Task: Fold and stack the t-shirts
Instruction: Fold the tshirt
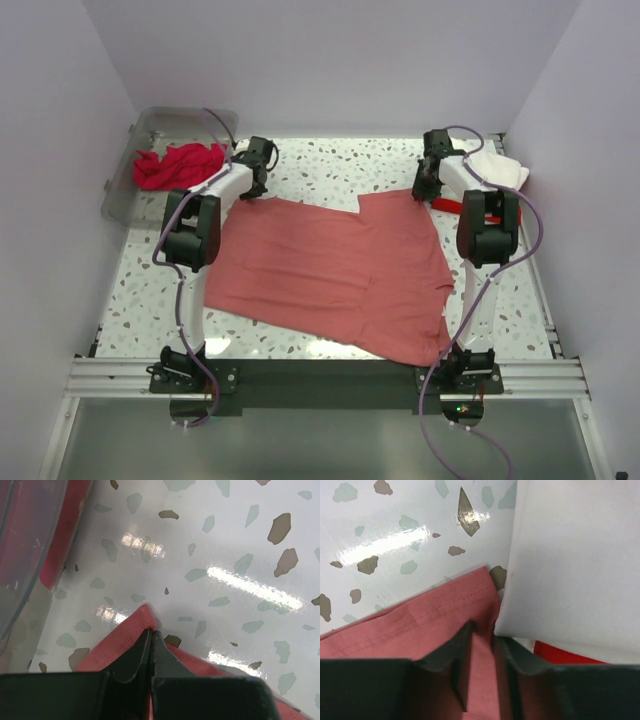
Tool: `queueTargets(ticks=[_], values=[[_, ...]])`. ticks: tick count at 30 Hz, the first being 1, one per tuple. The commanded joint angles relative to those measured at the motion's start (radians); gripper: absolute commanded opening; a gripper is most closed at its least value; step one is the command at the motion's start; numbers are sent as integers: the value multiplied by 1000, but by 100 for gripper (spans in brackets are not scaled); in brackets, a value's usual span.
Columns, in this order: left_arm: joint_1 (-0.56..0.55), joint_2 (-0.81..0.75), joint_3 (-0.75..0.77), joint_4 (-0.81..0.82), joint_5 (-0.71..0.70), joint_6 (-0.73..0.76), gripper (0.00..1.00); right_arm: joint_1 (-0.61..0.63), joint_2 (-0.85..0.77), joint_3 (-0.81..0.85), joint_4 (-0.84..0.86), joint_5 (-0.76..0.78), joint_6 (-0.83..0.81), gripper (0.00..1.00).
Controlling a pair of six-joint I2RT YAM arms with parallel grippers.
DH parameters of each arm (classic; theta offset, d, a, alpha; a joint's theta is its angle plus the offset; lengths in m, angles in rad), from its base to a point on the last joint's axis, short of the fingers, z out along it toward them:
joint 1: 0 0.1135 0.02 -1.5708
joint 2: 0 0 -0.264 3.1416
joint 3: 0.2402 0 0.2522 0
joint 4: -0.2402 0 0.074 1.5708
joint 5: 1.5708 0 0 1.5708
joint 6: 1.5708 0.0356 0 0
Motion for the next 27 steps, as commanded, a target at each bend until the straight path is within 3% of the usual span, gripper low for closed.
queueTargets(ticks=[1, 5, 13, 27], values=[[3, -31, 19, -30, 24, -24, 0, 7, -17, -12, -9, 3, 17, 18], [3, -30, 37, -29, 18, -18, 0, 7, -23, 22, -27, 5, 14, 0], [3, -63, 54, -1, 13, 8, 0, 7, -147, 1, -9, -75, 2, 0], [3, -211, -119, 112, 24, 45, 0, 9, -471, -214, -110, -197, -29, 0]])
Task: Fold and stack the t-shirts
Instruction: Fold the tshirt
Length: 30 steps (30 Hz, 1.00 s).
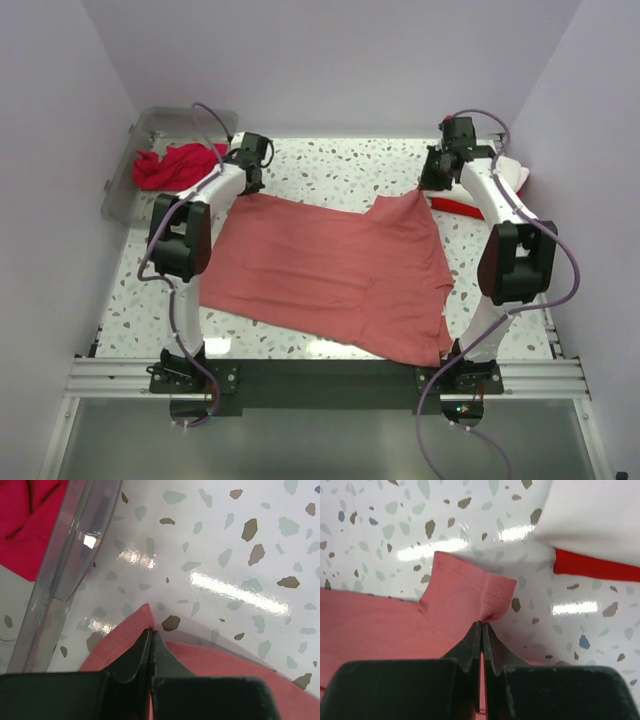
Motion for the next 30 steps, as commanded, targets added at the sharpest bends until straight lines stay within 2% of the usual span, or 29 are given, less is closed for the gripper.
queueTargets(ticks=[1, 14, 30], values=[[3, -87, -45, 67, 4, 19, 0, 7, -99, -71, -77, -50, -21, 0], [3, -323, -287, 118, -29, 17, 0, 13, -381, -288, -212, -64, -10, 0], [3, -530, -519, 121, -127, 43, 0, 25, -607, -463, -353, -96, -13, 0]])
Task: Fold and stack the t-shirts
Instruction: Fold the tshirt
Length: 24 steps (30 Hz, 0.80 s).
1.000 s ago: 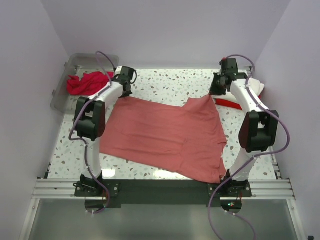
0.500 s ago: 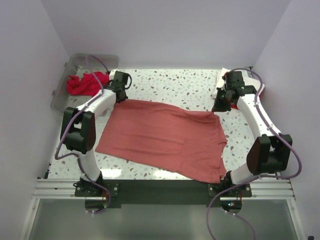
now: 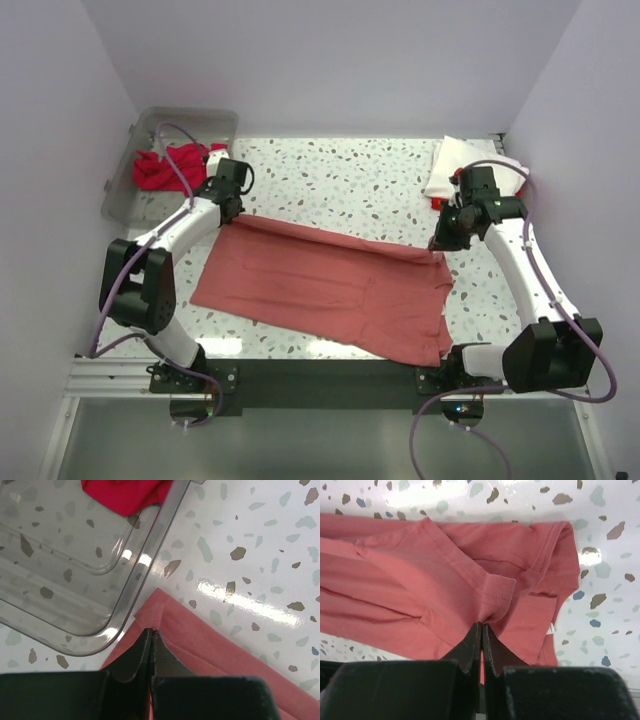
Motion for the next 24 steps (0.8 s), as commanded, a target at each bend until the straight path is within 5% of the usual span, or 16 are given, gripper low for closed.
queueTargets(ticks=[1, 24], values=[[0, -65, -32, 36, -56, 30, 0, 7, -51, -30, -49, -36, -10, 0], [-49, -255, -249, 0, -113, 10, 4, 18, -177, -148, -188, -8, -36, 0]])
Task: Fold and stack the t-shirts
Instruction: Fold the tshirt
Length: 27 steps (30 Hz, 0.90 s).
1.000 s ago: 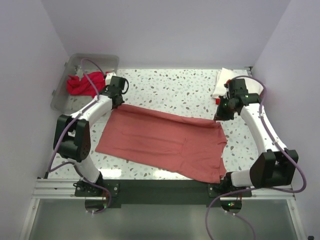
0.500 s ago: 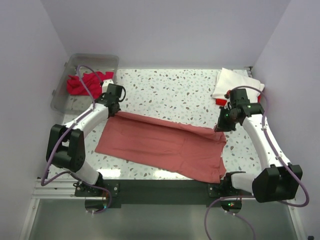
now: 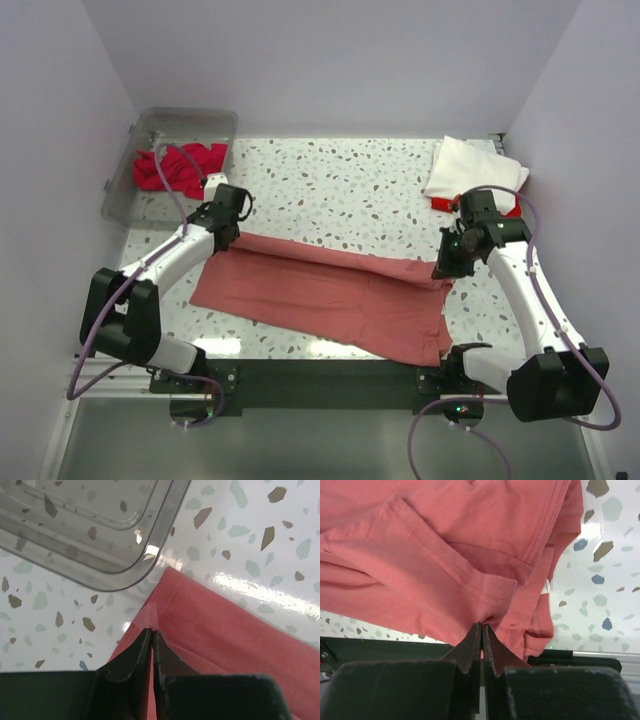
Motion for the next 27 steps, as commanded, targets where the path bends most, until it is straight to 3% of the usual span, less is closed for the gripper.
queueTargets(ticks=[1, 2, 3, 4, 5, 6, 7, 10, 20, 27], values=[[-2, -91, -42, -25, -69, -34, 12, 8, -45, -28, -84, -2, -27, 2], [-2, -108, -59, -42, -76, -60, 23, 11, -55, -42, -107, -5, -24, 15], [-2, -148, -65, -61, -83, -72, 41, 11, -74, -49, -114, -11, -25, 20], [-2, -168, -71, -94, -95, -84, 50, 13, -88, -54, -124, -20, -22, 25], [-2, -188, -79, -107, -98, -95, 58, 14, -99, -59, -132, -28, -18, 39], [-2, -224, -81, -118, -101, -112, 70, 14, -107, -57, -135, -34, -15, 44], [-2, -237, -78, -127, -100, -116, 73, 14, -111, -56, -135, -32, -12, 48], [-2, -245, -55, -116, -75, -117, 77, 16, -78, -51, -97, -35, -13, 57], [-34, -111, 54, -76, 57, -130, 77, 27, 154, 13, 255, -156, 56, 52], [-82, -48, 30, -64, 124, -170, 78, 126, 322, 56, 376, -166, 64, 52]])
